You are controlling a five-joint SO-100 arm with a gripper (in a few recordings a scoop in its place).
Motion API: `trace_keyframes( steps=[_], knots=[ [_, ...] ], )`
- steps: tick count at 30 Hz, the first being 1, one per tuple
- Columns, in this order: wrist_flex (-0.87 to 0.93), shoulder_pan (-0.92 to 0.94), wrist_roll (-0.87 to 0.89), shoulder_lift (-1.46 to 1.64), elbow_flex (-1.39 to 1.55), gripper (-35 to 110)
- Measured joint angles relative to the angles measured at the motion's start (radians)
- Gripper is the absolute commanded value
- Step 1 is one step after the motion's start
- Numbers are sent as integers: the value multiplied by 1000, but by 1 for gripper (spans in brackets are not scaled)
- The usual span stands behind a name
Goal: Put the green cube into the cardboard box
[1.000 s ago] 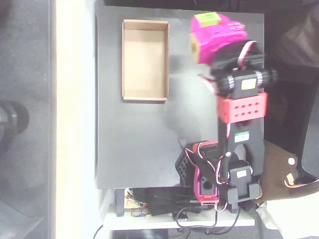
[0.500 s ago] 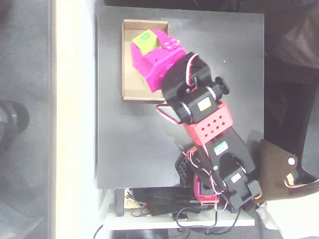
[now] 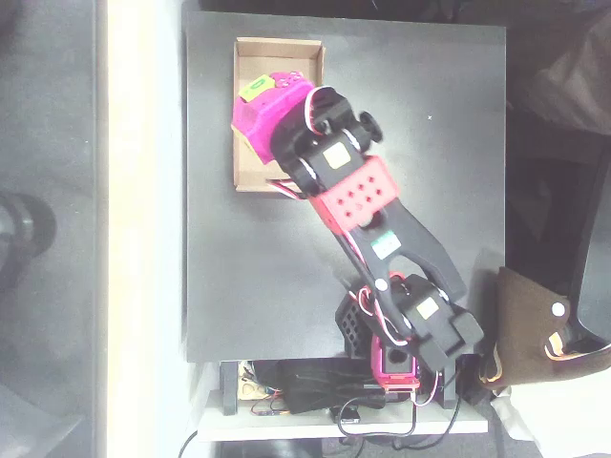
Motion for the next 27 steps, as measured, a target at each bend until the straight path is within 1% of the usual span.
trace_keyframes(
  steps=[15, 27],
  knots=[
    [-5, 12, 0, -359, 0, 7],
    [-5, 12, 0, -468, -5, 7]
  ],
)
